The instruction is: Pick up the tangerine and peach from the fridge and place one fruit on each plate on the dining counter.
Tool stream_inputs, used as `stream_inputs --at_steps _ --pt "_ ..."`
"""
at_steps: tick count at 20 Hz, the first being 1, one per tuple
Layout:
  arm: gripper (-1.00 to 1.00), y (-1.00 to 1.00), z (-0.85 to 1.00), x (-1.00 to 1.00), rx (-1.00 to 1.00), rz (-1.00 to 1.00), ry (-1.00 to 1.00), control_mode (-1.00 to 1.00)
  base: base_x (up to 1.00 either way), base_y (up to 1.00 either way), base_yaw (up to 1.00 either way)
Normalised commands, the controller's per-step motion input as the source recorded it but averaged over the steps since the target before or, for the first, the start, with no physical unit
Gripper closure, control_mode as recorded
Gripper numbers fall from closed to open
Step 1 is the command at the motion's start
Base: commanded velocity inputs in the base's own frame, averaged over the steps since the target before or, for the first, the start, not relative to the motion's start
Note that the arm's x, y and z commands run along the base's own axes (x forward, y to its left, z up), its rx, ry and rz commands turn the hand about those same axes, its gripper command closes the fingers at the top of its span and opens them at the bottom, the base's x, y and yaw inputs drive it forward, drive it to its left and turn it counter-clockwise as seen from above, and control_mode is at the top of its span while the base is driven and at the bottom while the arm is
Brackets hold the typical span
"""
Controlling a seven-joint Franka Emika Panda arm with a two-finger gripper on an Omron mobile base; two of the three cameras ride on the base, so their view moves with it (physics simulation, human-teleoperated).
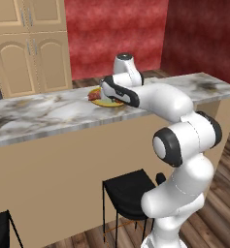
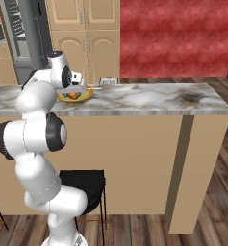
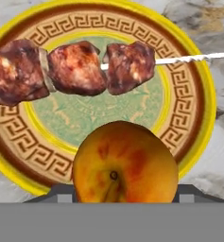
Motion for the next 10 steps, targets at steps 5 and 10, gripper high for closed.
stream_inputs --at_steps 5,10 --pt "1.0 0.0 0.0 0.21 0.0 -0.02 0.03 -1.0 0.0 0.0 0.0" --pt "1.0 0.02 0.0 0.21 0.0 -0.03 0.03 -1.0 0.0 0.0 0.0"
